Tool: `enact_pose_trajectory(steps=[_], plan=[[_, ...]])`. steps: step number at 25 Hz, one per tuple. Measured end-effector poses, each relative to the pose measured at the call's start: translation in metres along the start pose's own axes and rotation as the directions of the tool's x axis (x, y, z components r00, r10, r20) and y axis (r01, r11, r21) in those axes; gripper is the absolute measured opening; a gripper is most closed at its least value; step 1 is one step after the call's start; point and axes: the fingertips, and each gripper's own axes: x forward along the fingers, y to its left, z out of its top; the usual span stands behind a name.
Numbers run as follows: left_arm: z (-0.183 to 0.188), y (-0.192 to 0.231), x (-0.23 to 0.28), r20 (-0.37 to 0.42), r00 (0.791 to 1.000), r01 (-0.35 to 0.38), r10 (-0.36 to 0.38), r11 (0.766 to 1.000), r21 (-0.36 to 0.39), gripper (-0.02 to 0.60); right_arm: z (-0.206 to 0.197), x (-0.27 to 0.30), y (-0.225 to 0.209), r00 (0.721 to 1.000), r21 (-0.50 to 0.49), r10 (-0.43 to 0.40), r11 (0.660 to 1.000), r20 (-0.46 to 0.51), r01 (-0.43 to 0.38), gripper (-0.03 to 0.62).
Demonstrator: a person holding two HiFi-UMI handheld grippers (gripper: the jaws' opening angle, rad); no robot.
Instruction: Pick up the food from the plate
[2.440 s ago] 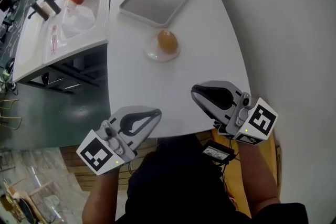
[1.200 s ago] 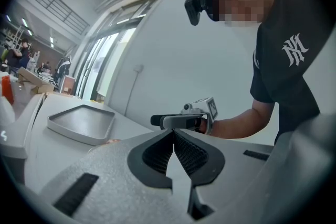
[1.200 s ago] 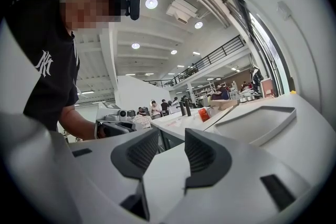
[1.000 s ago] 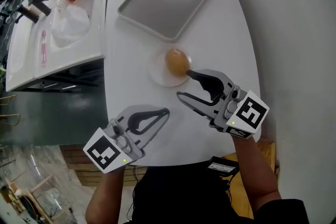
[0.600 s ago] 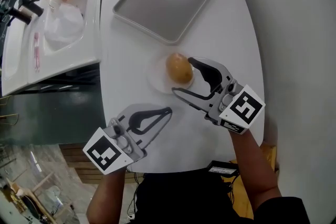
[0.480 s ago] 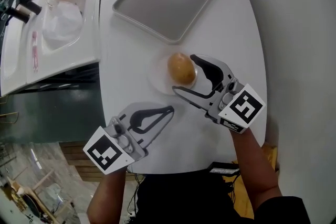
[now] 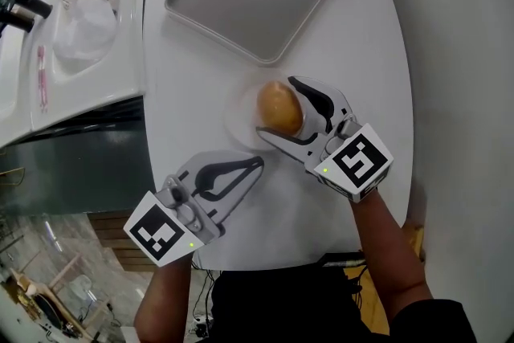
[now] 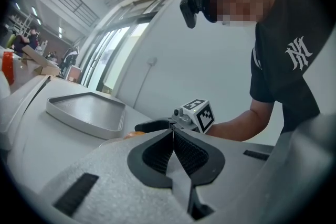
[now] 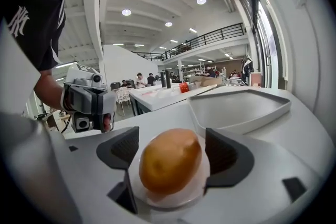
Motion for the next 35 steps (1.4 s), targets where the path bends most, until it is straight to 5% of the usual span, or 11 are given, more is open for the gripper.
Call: enact_pose_trajectory(steps=[18,35], plan=[[0.001,-0.002,-0.01,0.011,1.0,-0.023,0.023,1.0,-0.002,0.008,-0.02,0.007,-0.003,0.996,0.021,-0.032,0.999,-0.079,0.034,0.35],[0.044,-0.034,-0.029,0.028,0.998,-0.055,0.053,0.995,0.081,0.008,0.059,-0.041,0.034,0.998,-0.045,-0.041,0.998,0.053,0.044,0.35]])
